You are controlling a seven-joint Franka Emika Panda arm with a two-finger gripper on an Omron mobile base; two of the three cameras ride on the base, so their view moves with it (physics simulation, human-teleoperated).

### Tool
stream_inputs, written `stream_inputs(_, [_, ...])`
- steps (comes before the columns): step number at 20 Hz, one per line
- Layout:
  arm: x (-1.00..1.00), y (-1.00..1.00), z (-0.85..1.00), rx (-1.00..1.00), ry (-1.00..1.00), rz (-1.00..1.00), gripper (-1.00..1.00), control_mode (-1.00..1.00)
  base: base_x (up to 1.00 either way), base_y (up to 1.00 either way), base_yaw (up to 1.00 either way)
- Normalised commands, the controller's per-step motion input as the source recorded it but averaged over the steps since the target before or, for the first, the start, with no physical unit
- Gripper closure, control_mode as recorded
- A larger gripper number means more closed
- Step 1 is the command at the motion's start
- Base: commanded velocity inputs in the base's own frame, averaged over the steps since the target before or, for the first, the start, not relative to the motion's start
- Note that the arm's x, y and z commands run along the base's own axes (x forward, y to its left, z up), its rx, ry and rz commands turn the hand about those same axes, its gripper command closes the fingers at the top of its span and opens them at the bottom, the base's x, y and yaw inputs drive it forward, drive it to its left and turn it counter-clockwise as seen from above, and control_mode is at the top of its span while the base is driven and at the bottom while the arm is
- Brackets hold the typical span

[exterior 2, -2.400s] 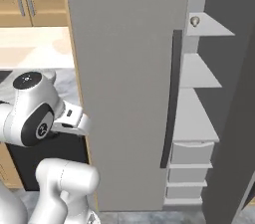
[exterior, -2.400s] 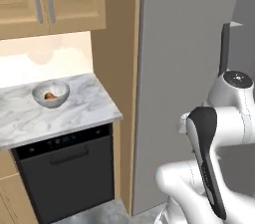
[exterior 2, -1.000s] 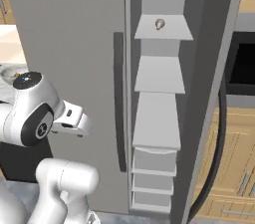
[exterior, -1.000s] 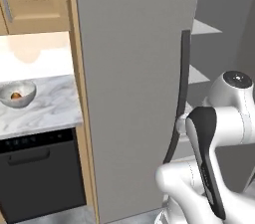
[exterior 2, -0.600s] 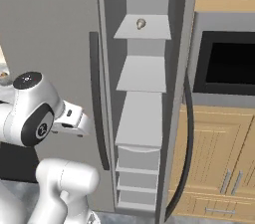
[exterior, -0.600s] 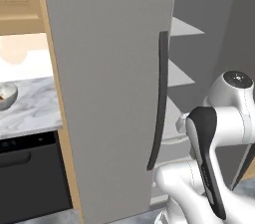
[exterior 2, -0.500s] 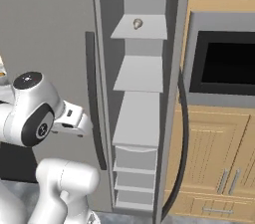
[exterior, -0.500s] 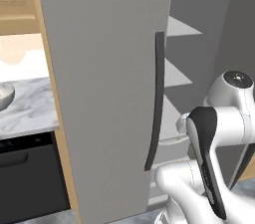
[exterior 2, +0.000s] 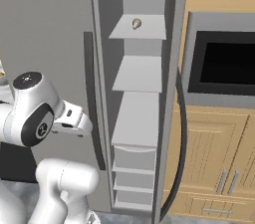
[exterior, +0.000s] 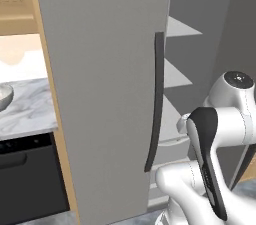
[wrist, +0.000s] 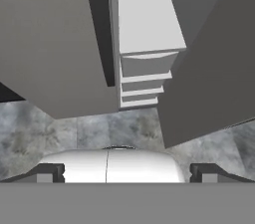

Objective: Take the mango, mushroom, and squash from the freezer and place them in the bowl on the counter.

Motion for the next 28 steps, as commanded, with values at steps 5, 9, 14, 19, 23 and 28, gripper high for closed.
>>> stream_inputs(5, [0.00, 0.00, 0.00, 0.00, 0.00, 0.00, -1.00, 1.00, 0.29, -0.09, 0.00])
stream_inputs(9, [0.00, 0.00, 0.00, 0.00, 0.00, 0.00, -1.00, 1.00, 0.35, -0.05, 0.00])
stream_inputs(14, [0.00, 0.00, 0.00, 0.00, 0.00, 0.00, -1.00, 1.00, 0.37, -0.05, 0.00])
stream_inputs(19, [0.00, 0.00, 0.00, 0.00, 0.00, 0.00, -1.00, 1.00, 0.39, -0.06, 0.00])
stream_inputs(23, [0.00, 0.00, 0.00, 0.00, 0.00, 0.00, -1.00, 1.00, 0.34, -0.11, 0.00])
stream_inputs(28, [0.00, 0.00, 0.00, 0.00, 0.00, 0.00, -1.00, 1.00, 0.12, -0.19, 0.00])
